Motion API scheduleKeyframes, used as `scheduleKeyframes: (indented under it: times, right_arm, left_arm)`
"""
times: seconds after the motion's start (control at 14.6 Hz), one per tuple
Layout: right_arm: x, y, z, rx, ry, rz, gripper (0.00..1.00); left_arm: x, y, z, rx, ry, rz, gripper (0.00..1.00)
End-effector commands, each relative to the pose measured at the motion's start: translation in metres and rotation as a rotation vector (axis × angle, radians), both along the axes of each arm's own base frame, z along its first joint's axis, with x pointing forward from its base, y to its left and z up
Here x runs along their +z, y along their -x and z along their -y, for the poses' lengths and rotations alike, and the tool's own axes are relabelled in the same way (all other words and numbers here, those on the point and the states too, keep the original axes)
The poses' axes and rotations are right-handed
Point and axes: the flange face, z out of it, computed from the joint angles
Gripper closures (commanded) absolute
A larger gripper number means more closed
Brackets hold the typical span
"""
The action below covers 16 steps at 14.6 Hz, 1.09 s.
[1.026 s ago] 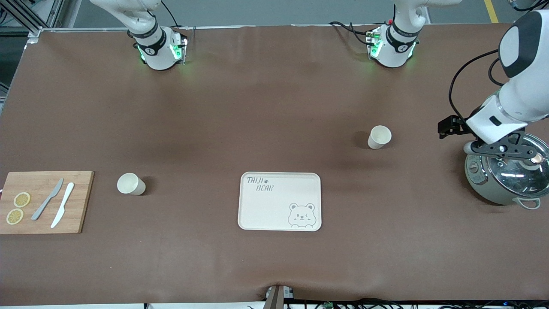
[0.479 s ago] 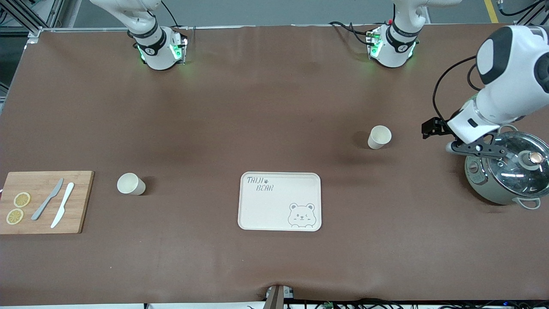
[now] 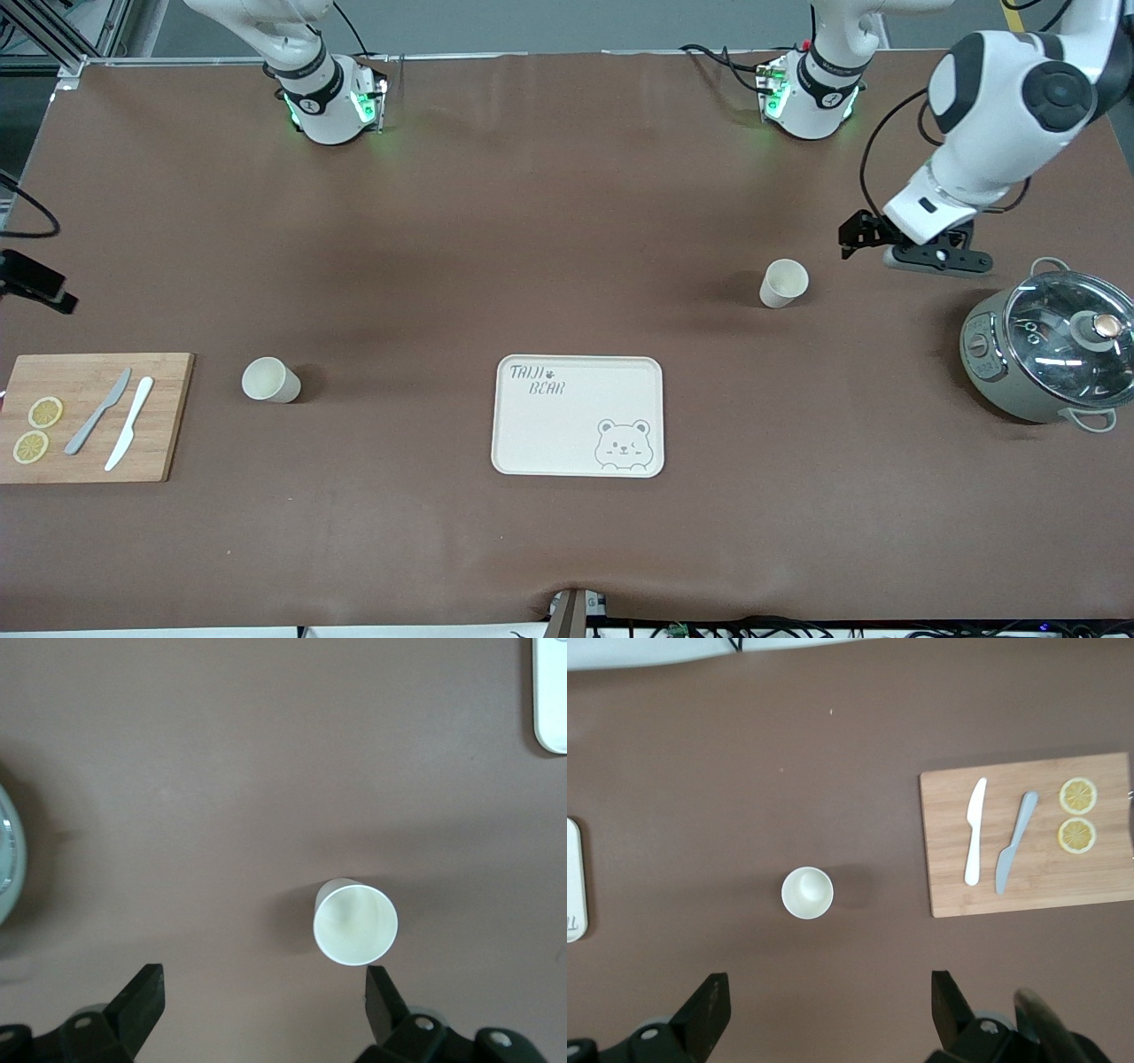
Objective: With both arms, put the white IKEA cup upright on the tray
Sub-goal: 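Lower the left gripper around the cup while the right gripper reaches out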
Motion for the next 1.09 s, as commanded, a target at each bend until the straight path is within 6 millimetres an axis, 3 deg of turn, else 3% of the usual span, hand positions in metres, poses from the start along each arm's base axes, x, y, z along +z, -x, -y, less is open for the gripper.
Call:
scheduleKeyframes:
  times: [0.0,0.21,0.48,0.62,0.75,1.03]
  right_arm:
    - [-0.031,-0.018,-0.004,0.028,-0.006,-0.036,0.0]
    - [-0.069,-0.037,-0.01,0.094,-0.006,-0.059,0.0]
    - [-0.103,-0.052,-0.008,0.134,-0.097,-0.055,0.0]
    - [-0.118,-0.055,-0.019,0.205,-0.097,-0.076,0.0]
    - [-0.128,-0.066,-0.045,0.244,-0.057,-0.055,0.0]
    - [-0.164,-0.077,-0.024,0.365,-0.042,-0.04,0.0]
  left_arm:
    - [-0.023,0.023,0.018,0.026,0.011,0.059,0.0]
    - [-0.044,0.023,0.023,0.017,0.012,0.061,0.0]
    - [-0.081,0.037,0.022,0.012,0.015,0.095,0.0]
    - [-0.093,0.038,0.026,0.006,0.015,0.095,0.0]
    - [-0.106,0.04,0.038,0.006,0.017,0.087,0.0]
    - [-0.131,0.035,0.038,0.013,0.027,0.098,0.0]
